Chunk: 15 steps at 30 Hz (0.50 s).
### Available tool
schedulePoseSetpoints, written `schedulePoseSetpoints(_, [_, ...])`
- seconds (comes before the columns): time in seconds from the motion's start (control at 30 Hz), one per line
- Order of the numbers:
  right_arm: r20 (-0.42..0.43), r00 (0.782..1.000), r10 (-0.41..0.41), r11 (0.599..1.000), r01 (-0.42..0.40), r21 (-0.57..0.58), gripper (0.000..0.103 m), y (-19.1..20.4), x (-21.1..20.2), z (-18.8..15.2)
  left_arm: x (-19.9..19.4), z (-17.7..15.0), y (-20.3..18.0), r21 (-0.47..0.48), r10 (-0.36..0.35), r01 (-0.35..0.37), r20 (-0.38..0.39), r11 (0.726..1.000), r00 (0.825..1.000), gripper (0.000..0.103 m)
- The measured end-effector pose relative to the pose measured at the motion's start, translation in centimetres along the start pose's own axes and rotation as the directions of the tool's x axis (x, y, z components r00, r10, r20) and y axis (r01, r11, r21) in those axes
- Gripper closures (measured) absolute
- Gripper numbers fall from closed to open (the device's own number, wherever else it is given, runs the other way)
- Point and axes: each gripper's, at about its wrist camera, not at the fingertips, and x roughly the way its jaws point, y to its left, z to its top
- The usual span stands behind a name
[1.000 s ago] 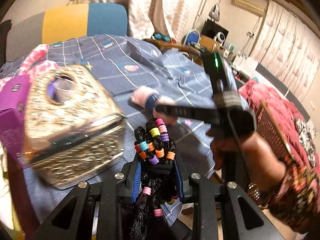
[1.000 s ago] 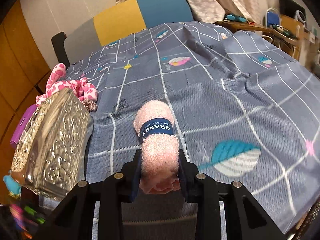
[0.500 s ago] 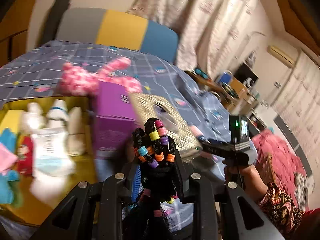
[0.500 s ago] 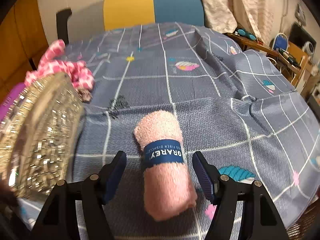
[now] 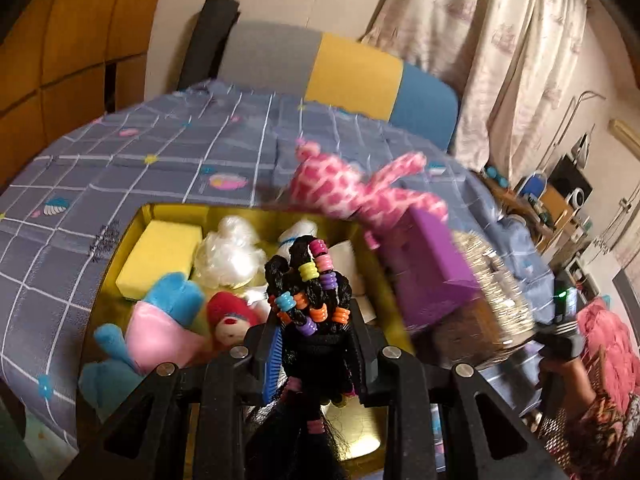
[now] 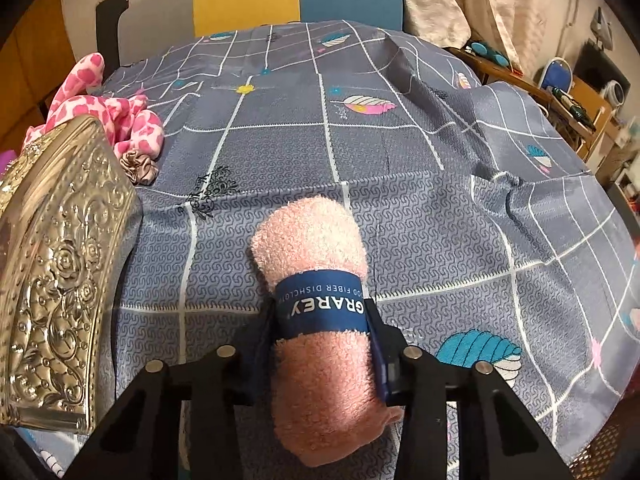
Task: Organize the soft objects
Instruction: 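Carry the hair piece into the tray and open the left tool while the right tool carries the towel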
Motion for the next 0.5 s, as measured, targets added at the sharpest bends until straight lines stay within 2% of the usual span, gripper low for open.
schedulePoseSetpoints(0.07, [0.003, 1.0, -0.003, 1.0, 0.003, 0.012, 0.065, 0.0, -0.2, 0.0, 1.4, 0.1, 1.0, 0.003, 0.007, -0.007, -0.037, 1.0, 0.999, 0.075])
schedulePoseSetpoints(0.13, [0.014, 1.0, -0.002, 0.999, 0.002, 0.036, 0.066, -0.1, -0.6, 0.0, 2.4, -0.1, 1.8, 0.001, 0.026, -0.026, -0.062, 1.0, 0.998, 0.065])
schedulePoseSetpoints(0.2, [0.027, 1.0, -0.006, 0.999, 0.004, 0.052, 0.066, -0.2, -1.1, -0.2, 2.7, -0.1, 2.4, -0.015, 0.044, -0.045, -0.068, 0.999, 0.997, 0.058])
schedulePoseSetpoints(0.33, [0.045, 0.999, -0.01, 0.997, 0.006, 0.071, 0.066, -0.3, -1.9, -0.4, 1.8, 0.0, 3.1, -0.062, 0.039, -0.041, -0.034, 0.997, 0.999, 0.057])
schedulePoseSetpoints(0.5, [0.054, 0.999, 0.004, 0.995, -0.009, 0.1, 0.066, -0.1, -2.8, -0.8, 0.1, -0.2, 2.9, -0.066, 0.069, -0.068, 0.016, 0.995, 0.997, 0.057])
